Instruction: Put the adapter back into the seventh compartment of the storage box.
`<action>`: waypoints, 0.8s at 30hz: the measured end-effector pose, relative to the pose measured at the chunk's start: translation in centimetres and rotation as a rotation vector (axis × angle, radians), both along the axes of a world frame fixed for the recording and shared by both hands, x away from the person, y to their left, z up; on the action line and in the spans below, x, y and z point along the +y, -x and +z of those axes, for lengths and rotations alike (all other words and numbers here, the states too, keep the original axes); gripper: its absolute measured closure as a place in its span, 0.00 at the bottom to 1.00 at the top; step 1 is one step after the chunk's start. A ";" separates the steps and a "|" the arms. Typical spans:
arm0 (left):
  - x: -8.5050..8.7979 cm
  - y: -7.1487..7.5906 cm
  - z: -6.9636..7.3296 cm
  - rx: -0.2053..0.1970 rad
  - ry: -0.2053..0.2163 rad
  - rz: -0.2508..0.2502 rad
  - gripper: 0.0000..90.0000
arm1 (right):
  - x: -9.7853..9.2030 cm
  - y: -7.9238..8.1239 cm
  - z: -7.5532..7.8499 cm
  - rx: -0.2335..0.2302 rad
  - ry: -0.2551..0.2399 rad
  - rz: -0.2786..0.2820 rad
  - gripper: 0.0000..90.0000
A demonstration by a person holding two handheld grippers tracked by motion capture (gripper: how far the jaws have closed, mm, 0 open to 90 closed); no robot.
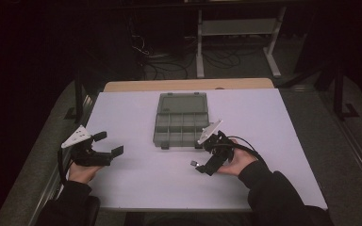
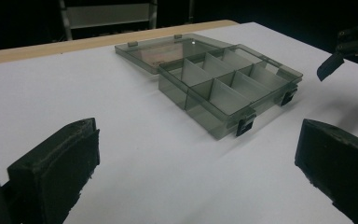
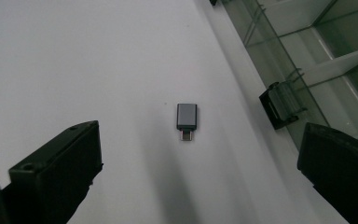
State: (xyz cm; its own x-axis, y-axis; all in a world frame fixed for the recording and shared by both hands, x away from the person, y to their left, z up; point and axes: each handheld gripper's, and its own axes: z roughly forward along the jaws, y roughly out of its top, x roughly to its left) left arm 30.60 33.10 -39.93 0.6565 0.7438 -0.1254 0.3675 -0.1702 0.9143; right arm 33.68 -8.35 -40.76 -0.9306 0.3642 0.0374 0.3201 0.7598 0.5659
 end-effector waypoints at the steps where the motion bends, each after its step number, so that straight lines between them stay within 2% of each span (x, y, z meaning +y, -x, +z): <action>1: 0.0 0.0 0.0 0.000 0.000 0.000 0.00 | 0.1 0.0 -0.1 0.001 0.002 0.001 0.00; 11: 0.0 0.0 0.0 0.000 -0.001 0.000 0.00 | 0.6 -0.2 -0.6 0.010 -0.008 0.013 0.00; 24: 0.0 0.0 0.0 -0.001 -0.001 -0.001 0.00 | 1.5 -0.4 -1.5 0.019 0.011 0.032 0.00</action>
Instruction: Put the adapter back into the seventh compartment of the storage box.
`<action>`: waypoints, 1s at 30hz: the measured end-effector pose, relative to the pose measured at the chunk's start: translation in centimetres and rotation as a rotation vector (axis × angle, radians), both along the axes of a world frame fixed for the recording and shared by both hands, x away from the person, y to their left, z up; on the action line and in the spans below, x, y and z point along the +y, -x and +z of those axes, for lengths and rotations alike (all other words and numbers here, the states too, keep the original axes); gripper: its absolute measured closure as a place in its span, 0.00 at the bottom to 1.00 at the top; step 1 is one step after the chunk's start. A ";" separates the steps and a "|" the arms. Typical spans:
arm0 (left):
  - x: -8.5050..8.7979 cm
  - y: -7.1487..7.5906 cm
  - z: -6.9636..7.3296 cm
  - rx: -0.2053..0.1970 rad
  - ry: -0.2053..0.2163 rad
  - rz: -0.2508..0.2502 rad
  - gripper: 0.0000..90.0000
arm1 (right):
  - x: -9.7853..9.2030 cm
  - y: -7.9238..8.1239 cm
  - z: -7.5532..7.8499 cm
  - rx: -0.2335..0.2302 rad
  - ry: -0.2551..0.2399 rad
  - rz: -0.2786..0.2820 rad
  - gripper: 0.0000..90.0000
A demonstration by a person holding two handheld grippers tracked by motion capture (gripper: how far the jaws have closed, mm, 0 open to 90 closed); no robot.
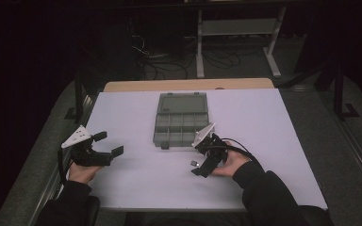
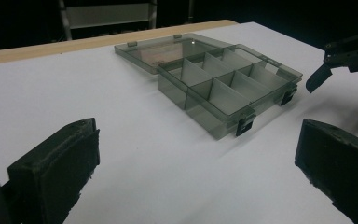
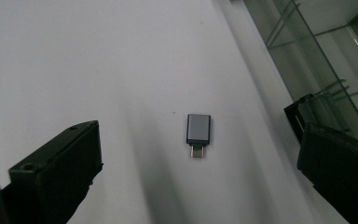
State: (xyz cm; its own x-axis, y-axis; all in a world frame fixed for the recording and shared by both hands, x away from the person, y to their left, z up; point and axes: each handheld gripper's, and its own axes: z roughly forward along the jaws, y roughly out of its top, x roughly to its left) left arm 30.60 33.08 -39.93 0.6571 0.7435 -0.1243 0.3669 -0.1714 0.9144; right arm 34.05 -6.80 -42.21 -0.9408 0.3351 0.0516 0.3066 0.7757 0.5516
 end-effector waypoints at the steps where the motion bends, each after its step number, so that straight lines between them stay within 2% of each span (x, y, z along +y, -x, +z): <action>1: 0.0 0.0 0.0 0.000 0.000 0.000 0.00 | 0.1 0.0 0.0 0.001 -0.001 0.001 0.00; 5: 0.0 0.0 0.0 0.000 0.001 0.001 0.00 | 0.4 0.1 -0.1 0.002 -0.008 0.010 0.00; 8: 0.0 0.0 0.0 0.000 0.003 0.002 0.00 | 0.6 0.2 -0.2 0.009 -0.010 0.023 0.04; 15: 0.0 0.0 0.0 0.000 0.001 0.001 0.00 | 0.7 -0.1 -0.4 0.012 -0.013 0.014 0.08; 19: 0.0 0.0 0.0 0.000 0.002 0.000 0.00 | 0.6 -0.2 -0.5 0.019 -0.022 0.020 0.15; 21: 0.0 0.0 0.0 0.000 0.001 0.000 0.00 | 0.7 -0.2 -0.6 0.019 -0.011 0.019 0.19; 25: 0.0 0.0 0.0 0.000 0.002 0.000 0.00 | 1.0 0.1 -0.8 -0.012 0.003 0.027 0.26; 30: 0.0 0.1 0.0 0.000 0.002 0.000 0.00 | 1.1 0.0 -1.1 -0.009 0.024 0.015 0.33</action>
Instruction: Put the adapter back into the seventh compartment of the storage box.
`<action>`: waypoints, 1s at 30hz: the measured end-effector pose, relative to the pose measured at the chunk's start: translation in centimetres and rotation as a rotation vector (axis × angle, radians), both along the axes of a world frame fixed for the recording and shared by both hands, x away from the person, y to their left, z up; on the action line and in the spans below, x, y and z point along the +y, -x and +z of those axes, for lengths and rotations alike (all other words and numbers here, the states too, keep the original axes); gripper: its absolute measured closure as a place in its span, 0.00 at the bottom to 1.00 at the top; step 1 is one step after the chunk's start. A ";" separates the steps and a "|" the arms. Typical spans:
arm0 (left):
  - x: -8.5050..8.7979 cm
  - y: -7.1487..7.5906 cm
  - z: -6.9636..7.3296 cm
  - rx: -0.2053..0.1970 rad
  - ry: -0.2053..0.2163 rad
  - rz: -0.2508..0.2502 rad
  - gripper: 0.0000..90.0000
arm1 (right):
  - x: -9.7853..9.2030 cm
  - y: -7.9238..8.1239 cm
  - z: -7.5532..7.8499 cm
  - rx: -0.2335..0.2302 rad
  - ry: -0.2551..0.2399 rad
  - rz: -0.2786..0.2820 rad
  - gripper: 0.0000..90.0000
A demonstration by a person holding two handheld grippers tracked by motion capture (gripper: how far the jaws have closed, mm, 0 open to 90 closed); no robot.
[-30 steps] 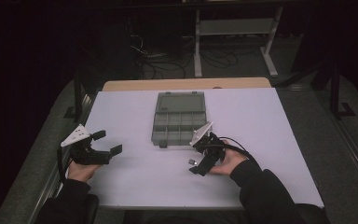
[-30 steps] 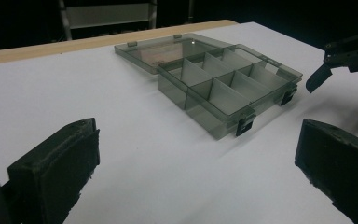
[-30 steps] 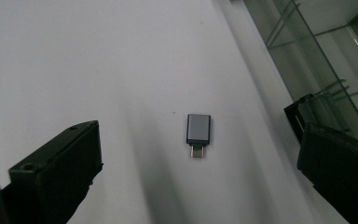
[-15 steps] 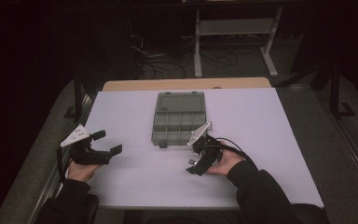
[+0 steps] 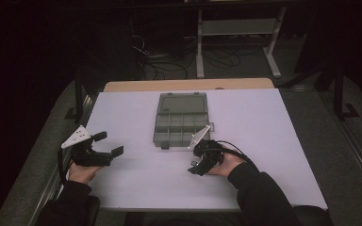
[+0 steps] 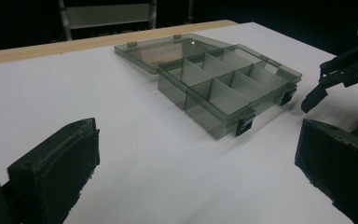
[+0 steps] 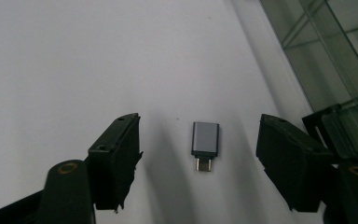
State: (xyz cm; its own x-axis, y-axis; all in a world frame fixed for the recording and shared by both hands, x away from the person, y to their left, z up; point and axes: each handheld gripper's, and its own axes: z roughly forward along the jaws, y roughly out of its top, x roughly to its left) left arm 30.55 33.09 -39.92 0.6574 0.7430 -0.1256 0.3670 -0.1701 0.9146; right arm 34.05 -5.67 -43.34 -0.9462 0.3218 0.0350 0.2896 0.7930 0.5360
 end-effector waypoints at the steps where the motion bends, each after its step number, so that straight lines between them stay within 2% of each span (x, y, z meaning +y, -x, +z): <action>1: 0.0 0.0 0.0 0.000 0.000 0.000 0.00 | 0.0 0.0 0.0 0.000 0.000 0.000 0.33; 4: 0.0 0.0 0.0 -0.001 -0.001 0.000 0.00 | -0.1 -0.1 -0.2 0.000 0.005 -0.010 0.38; 13: 0.0 0.0 0.0 -0.002 0.000 -0.002 0.00 | -0.4 -0.3 -0.4 0.003 -0.019 -0.019 0.51; 20: 0.0 0.0 0.0 -0.002 0.000 -0.003 0.00 | -0.3 -0.2 -0.4 -0.010 -0.019 0.005 0.68; 30: 0.0 0.0 0.0 -0.004 0.004 -0.004 0.00 | -0.2 -0.4 -0.6 -0.013 -0.012 0.008 0.83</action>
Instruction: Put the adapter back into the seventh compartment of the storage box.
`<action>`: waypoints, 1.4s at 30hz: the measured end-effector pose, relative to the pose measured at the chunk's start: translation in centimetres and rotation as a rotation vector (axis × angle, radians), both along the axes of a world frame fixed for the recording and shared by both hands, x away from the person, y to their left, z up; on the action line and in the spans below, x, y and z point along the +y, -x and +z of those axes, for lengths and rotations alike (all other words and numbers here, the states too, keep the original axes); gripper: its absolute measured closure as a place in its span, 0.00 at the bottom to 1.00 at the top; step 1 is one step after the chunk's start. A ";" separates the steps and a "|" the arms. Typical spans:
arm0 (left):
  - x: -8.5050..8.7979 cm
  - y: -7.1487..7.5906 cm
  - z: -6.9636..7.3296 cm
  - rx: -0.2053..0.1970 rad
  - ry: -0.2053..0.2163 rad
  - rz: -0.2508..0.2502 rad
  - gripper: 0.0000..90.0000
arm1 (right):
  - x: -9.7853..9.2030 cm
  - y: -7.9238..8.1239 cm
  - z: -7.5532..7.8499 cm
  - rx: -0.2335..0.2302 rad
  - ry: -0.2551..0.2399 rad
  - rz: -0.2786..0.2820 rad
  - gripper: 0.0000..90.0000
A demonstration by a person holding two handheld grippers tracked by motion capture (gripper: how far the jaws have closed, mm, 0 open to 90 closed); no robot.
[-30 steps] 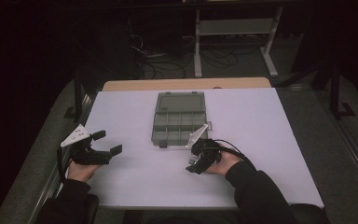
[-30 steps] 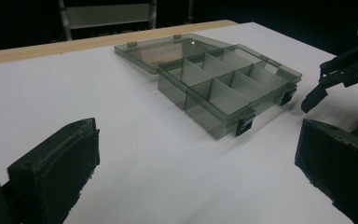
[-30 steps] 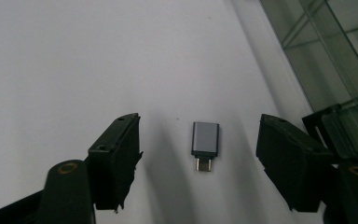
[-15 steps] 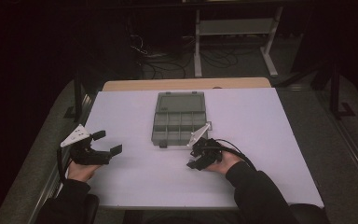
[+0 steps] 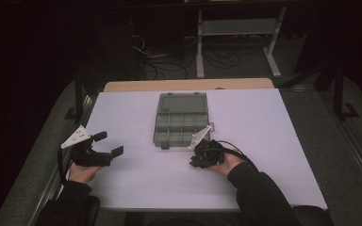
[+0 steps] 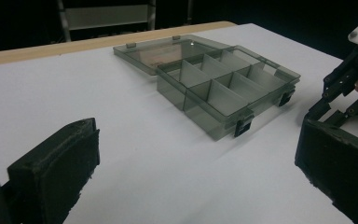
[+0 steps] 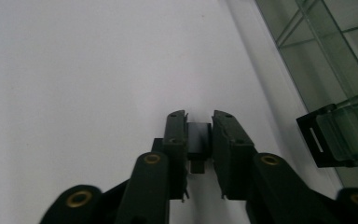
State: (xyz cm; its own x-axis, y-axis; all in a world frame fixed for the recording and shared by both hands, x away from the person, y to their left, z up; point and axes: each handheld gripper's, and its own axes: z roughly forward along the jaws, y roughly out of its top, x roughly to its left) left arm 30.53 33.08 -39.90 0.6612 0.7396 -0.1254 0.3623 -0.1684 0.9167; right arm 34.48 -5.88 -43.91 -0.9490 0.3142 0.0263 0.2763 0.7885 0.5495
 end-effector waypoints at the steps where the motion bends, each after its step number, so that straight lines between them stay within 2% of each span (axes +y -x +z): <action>1: 0.0 0.0 0.0 -0.001 0.000 -0.002 0.00 | 0.0 0.0 0.0 0.000 -0.001 0.001 0.83; 22: 0.0 0.0 0.0 0.001 0.002 0.001 0.00 | -0.2 -0.1 0.2 0.014 -0.012 0.005 0.84; 31: 0.0 0.0 0.0 0.002 0.002 0.002 0.00 | -0.8 -0.2 1.2 0.008 -0.037 -0.007 0.84; 42: 0.1 -0.1 0.0 0.003 0.000 0.003 0.00 | -1.8 -0.5 3.0 -0.008 -0.068 -0.029 0.84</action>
